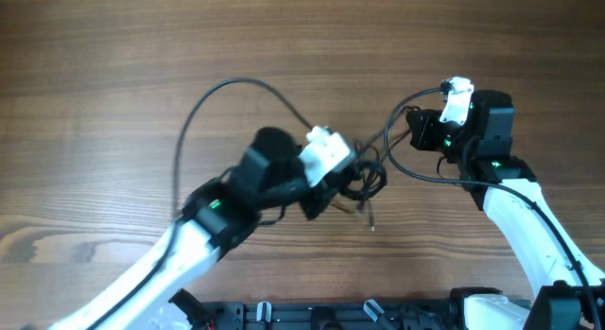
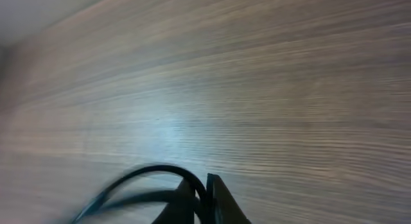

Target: Untangle cables

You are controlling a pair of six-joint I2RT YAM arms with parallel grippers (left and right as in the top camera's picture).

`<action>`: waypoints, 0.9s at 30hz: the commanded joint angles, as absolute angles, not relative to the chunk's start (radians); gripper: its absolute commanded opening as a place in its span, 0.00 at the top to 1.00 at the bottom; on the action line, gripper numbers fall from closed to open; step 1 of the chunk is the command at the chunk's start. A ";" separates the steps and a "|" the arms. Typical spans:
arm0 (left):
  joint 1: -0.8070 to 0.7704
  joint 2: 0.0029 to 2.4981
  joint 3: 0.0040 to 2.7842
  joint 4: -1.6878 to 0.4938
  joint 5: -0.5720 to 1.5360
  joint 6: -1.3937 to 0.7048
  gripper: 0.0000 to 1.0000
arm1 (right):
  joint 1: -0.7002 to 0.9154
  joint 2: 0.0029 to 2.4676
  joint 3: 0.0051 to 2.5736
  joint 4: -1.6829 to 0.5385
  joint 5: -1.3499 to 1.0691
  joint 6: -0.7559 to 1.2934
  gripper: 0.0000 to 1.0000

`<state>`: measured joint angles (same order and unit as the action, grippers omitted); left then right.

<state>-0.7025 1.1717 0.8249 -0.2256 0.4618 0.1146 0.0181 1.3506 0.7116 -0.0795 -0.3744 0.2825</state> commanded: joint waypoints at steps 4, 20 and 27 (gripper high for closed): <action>-0.641 0.870 0.829 -0.438 0.624 0.161 0.96 | 0.013 1.339 0.719 -0.134 -0.098 0.342 0.90; -0.571 0.845 0.829 -0.555 0.601 0.171 0.96 | 0.013 1.305 0.719 -0.240 -0.469 0.366 0.00; -0.500 1.015 0.829 -0.388 0.574 -0.157 0.96 | 0.013 1.131 0.719 -0.229 -0.720 0.358 0.00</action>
<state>-0.5404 0.9611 0.8238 -0.4519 0.5785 0.0521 0.0162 1.2228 0.7116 -0.2382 -0.5446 0.3607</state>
